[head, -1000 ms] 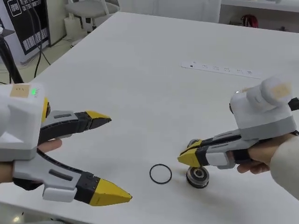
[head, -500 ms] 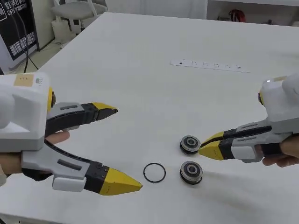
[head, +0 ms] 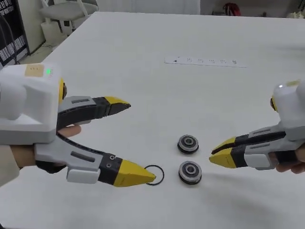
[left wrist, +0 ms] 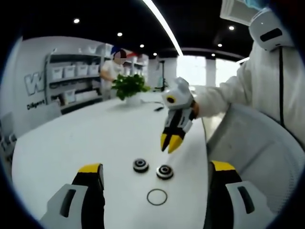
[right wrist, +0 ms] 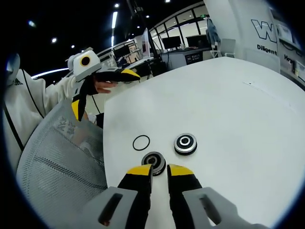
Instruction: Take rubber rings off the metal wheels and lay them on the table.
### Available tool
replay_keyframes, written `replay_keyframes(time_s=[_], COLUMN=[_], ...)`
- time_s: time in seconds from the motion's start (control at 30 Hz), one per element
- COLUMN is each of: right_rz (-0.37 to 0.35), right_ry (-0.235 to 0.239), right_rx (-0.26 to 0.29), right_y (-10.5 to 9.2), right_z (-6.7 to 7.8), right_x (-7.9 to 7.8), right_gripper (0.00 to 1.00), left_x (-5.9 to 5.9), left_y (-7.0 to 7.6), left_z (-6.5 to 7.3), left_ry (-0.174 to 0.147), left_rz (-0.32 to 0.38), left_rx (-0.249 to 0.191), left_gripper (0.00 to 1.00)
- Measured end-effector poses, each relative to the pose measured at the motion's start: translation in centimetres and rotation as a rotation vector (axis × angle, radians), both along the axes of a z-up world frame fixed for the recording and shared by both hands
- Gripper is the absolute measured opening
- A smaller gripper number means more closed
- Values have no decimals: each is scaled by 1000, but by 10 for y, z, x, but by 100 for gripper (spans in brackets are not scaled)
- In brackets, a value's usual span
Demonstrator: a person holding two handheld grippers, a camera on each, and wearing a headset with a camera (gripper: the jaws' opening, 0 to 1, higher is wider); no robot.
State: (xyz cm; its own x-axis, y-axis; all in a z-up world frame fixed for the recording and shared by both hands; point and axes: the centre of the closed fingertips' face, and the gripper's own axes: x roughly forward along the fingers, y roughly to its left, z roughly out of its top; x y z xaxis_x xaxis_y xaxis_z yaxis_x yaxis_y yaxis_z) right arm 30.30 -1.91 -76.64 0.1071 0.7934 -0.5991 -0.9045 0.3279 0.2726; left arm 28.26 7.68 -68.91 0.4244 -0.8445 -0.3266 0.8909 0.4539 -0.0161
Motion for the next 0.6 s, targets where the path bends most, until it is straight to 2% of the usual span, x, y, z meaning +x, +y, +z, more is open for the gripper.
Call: replay_keyframes(time_s=[0.27,0.4,0.6], right_rz=[-1,17,24], right_ry=[29,30,34], right_rx=[6,0,-9], right_y=[6,8,9], right_z=[-17,-22,-29], right_x=[-9,-14,-14], right_gripper=[10,11,13], left_x=[8,9,8], left_y=[-17,-26,-38], left_z=[-1,-7,-21], left_ry=[-3,-16,2], left_rz=[-45,-69,-104], left_rx=[15,40,61], left_gripper=[86,84,78])
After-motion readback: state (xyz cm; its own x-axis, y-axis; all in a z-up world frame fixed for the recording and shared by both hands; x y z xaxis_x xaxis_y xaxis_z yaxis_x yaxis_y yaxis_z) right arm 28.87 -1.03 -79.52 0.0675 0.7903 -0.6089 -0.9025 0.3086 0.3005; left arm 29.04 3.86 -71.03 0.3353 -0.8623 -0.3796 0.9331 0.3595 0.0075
